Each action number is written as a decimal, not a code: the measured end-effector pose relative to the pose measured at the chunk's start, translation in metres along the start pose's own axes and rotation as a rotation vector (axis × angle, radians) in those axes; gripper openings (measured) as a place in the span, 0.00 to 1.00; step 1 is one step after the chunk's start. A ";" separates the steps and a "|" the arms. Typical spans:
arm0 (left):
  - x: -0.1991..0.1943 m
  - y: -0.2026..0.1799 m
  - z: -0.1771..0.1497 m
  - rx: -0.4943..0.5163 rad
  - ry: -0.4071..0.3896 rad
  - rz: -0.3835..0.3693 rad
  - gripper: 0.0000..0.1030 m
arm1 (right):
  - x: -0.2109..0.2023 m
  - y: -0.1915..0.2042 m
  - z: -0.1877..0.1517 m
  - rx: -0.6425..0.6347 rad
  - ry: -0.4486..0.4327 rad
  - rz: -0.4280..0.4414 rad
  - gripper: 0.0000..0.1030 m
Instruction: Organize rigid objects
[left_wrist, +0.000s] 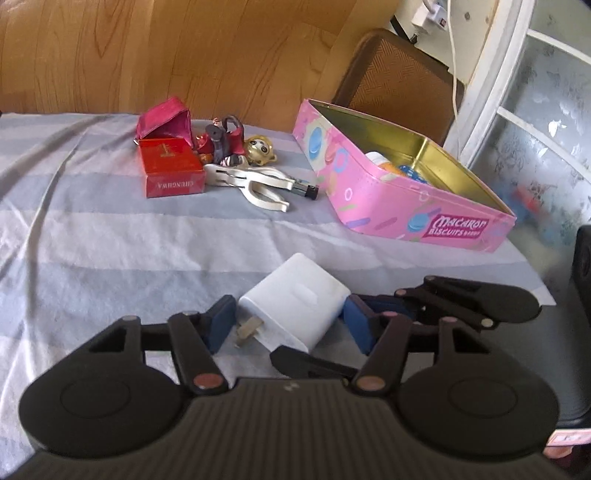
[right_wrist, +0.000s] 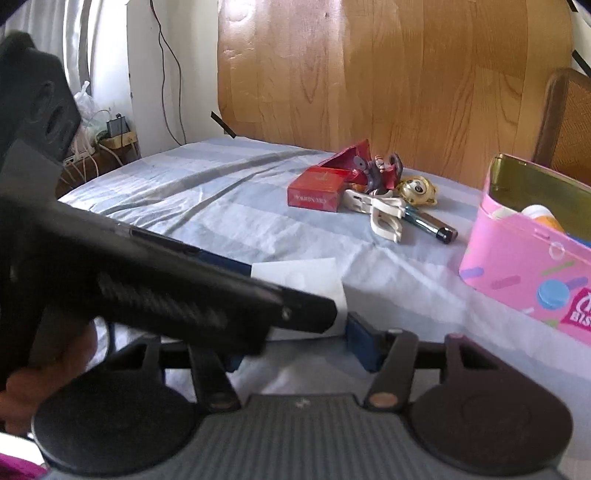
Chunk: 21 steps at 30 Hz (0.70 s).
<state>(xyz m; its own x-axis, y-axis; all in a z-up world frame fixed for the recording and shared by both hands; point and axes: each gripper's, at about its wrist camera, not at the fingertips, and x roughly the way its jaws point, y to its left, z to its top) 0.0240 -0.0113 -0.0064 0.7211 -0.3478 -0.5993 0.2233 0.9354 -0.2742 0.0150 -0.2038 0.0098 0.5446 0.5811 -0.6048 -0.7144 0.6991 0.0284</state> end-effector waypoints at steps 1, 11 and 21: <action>-0.001 0.003 0.001 -0.014 0.003 -0.007 0.64 | 0.000 0.001 -0.001 -0.007 -0.003 -0.001 0.54; 0.000 -0.053 0.069 0.127 -0.102 -0.104 0.63 | -0.045 -0.028 0.021 0.081 -0.197 -0.120 0.53; 0.083 -0.129 0.121 0.184 -0.090 -0.257 0.64 | -0.066 -0.130 0.041 0.275 -0.291 -0.310 0.54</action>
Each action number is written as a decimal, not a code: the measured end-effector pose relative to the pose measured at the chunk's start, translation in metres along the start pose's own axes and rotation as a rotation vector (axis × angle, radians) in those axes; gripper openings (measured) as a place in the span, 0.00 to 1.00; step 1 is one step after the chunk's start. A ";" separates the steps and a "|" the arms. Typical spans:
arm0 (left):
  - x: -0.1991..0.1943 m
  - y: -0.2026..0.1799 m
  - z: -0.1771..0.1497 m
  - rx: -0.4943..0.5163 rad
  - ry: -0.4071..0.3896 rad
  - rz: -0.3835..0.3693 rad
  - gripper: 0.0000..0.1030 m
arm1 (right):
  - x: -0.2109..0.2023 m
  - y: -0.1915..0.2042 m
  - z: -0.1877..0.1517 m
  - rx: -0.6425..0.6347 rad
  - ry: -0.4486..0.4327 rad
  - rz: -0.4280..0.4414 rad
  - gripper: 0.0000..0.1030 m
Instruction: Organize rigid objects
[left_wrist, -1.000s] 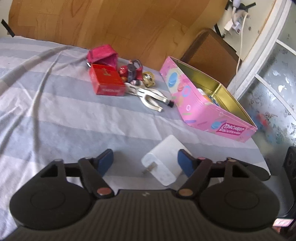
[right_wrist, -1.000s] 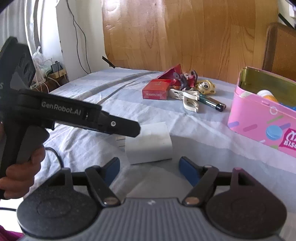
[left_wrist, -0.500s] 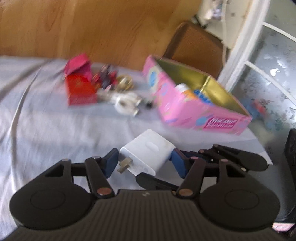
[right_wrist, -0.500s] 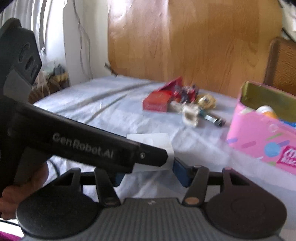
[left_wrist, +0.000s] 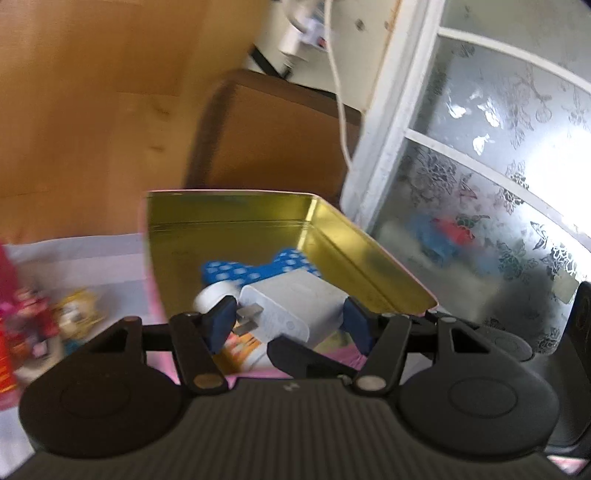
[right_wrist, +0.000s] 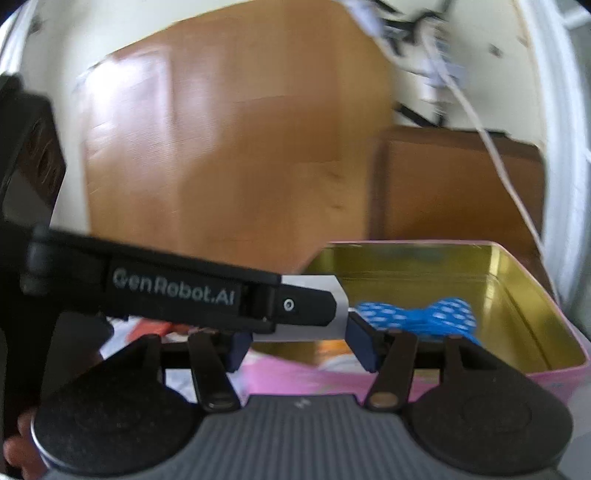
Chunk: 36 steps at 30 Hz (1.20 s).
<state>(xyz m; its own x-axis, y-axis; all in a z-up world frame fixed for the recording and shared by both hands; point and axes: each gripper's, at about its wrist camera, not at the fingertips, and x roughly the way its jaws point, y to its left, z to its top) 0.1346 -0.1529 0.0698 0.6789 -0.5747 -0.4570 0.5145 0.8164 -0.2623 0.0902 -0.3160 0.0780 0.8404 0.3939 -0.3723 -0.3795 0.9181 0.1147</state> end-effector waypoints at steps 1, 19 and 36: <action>0.010 -0.003 0.001 -0.004 0.008 -0.011 0.64 | 0.002 -0.010 0.002 0.024 0.004 -0.016 0.54; -0.102 0.070 -0.044 -0.055 -0.184 0.247 0.66 | 0.004 -0.022 0.002 0.076 -0.070 -0.198 0.56; -0.151 0.220 -0.102 -0.323 -0.189 0.602 0.66 | 0.216 0.190 0.023 -0.396 0.285 0.095 0.46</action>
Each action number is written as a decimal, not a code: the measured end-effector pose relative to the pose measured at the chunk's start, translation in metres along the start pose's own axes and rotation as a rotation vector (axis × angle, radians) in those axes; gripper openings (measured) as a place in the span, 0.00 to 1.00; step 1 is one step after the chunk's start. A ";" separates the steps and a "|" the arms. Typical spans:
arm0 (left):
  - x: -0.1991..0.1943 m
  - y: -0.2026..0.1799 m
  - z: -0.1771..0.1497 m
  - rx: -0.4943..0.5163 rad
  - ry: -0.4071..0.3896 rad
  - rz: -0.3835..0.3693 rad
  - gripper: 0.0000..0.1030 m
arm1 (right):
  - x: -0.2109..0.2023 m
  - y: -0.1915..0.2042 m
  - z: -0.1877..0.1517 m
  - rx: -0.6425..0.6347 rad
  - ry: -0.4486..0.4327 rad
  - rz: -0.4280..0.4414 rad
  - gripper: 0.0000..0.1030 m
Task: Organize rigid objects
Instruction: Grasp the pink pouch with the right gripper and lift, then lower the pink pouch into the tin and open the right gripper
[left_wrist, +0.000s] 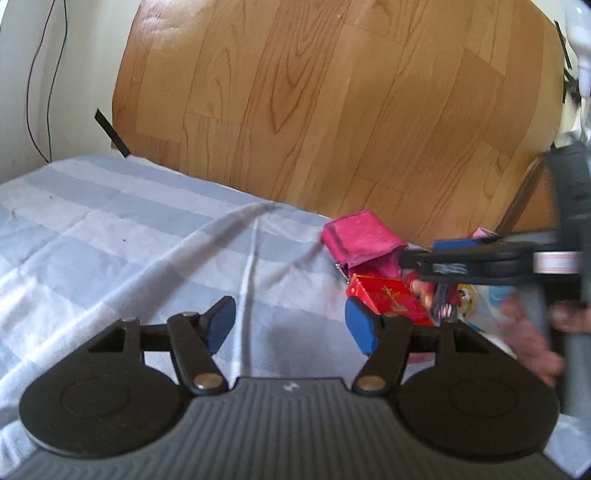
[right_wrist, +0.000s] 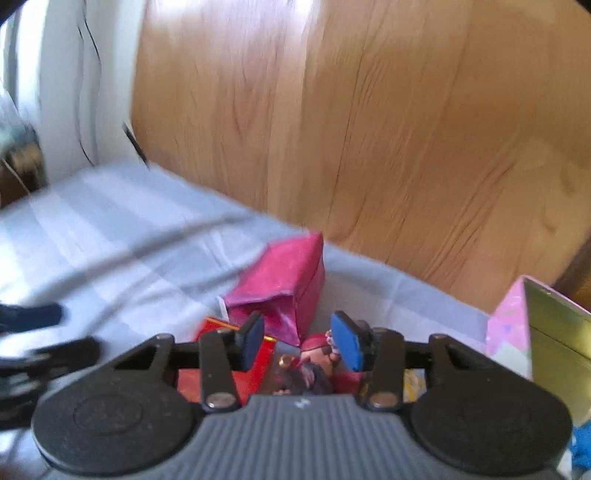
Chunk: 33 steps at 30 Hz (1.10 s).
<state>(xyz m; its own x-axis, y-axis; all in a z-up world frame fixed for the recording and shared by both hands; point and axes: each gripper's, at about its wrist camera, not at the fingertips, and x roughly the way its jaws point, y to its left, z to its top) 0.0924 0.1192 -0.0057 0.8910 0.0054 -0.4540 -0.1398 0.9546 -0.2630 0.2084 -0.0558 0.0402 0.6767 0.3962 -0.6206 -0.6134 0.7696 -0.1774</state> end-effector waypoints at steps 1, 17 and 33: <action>0.003 0.001 0.002 -0.008 0.003 -0.005 0.66 | 0.010 0.004 0.004 -0.036 -0.002 -0.038 0.41; -0.007 0.009 -0.001 -0.065 -0.003 -0.112 0.72 | -0.098 -0.001 -0.049 0.020 -0.106 0.199 0.09; -0.065 -0.112 -0.040 0.132 0.180 -0.497 0.72 | -0.228 -0.077 -0.222 0.238 -0.083 -0.017 0.15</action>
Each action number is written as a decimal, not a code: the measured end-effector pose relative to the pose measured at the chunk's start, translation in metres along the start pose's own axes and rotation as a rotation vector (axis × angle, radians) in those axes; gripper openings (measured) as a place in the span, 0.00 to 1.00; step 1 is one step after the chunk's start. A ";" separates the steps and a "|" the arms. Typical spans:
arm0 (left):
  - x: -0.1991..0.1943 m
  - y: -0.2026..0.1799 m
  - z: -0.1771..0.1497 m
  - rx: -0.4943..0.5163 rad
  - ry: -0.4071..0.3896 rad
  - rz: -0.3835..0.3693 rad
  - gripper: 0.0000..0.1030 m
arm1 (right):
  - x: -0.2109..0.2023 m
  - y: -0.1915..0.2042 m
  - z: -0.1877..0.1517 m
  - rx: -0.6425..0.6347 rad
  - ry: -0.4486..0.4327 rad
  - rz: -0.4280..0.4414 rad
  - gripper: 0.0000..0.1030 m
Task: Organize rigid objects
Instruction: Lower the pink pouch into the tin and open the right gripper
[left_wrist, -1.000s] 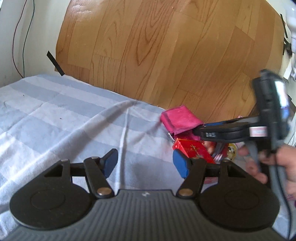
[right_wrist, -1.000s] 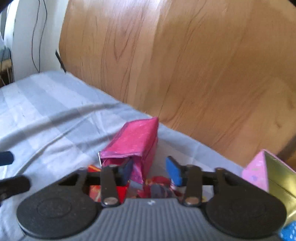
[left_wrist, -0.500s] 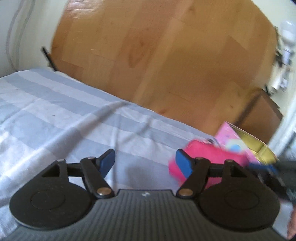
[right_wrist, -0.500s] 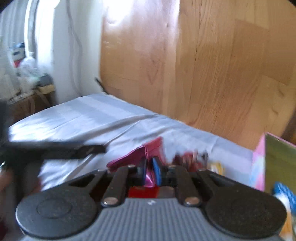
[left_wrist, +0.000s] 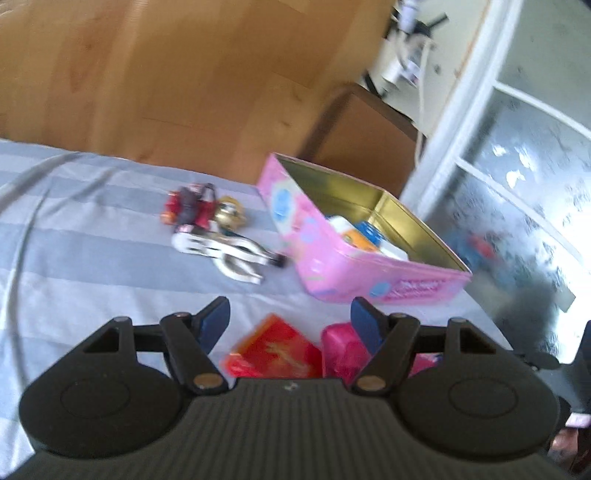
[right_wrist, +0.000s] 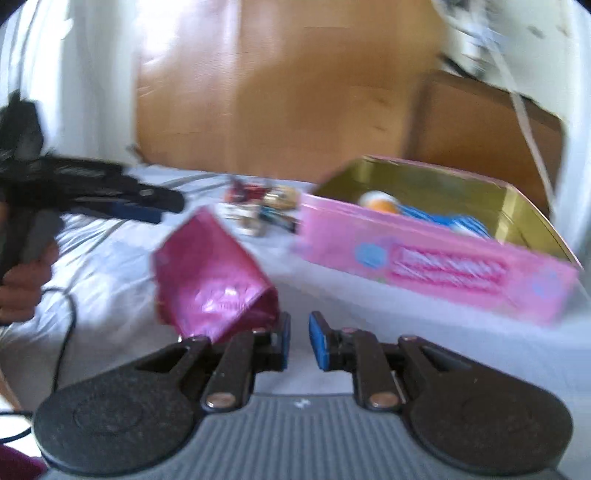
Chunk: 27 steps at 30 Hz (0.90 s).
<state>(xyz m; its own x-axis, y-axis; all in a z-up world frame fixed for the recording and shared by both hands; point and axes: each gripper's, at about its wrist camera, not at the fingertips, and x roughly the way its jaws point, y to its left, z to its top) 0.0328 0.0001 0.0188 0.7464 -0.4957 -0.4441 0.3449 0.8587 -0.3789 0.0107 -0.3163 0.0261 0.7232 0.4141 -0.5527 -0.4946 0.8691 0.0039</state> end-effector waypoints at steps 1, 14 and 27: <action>0.001 -0.004 -0.002 0.009 0.005 -0.003 0.72 | -0.002 -0.007 -0.001 0.037 -0.002 0.011 0.16; 0.025 -0.052 -0.024 0.093 0.138 -0.034 0.43 | -0.008 -0.017 -0.028 0.285 0.018 0.305 0.34; 0.090 -0.140 0.062 0.278 -0.042 -0.073 0.47 | -0.027 -0.078 0.030 0.251 -0.220 0.059 0.22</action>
<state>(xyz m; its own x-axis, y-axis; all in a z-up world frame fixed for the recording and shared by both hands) 0.0871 -0.1566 0.0821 0.7348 -0.5567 -0.3875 0.5372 0.8264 -0.1686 0.0444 -0.3871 0.0659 0.7968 0.4908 -0.3526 -0.4250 0.8699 0.2504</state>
